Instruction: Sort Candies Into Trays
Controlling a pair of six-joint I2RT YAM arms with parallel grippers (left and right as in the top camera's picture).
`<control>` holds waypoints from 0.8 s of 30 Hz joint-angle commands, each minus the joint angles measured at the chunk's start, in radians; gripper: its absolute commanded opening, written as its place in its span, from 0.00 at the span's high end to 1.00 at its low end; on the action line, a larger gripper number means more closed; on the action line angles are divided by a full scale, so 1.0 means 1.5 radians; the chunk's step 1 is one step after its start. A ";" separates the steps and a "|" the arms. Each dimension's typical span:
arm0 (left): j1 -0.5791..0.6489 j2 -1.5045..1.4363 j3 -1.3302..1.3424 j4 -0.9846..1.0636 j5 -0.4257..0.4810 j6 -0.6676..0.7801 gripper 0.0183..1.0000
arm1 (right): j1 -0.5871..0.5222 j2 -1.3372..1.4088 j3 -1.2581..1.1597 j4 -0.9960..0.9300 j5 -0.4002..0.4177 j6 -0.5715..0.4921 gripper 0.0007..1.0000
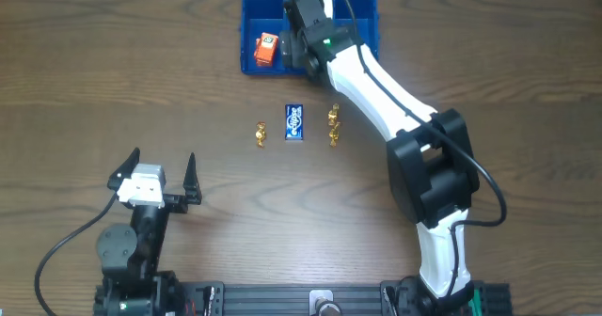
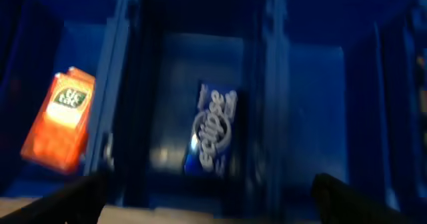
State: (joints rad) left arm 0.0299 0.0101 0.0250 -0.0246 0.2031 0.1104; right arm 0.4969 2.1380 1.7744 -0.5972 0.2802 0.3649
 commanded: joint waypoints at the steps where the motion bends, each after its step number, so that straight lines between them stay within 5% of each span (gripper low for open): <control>1: 0.001 -0.004 -0.014 -0.021 0.005 0.011 0.00 | 0.020 -0.078 0.095 -0.110 0.004 0.019 0.00; 8: 0.001 -0.004 -0.014 -0.021 0.005 0.011 0.00 | 0.099 -0.095 0.090 -0.272 -0.008 0.092 0.00; 24: 0.001 -0.004 -0.014 -0.021 0.005 0.011 0.00 | 0.127 -0.010 -0.106 -0.199 -0.068 0.213 0.00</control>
State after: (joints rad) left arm 0.0299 0.0101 0.0250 -0.0250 0.2035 0.1104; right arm 0.6731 2.1345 1.6321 -0.9150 0.1825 0.6453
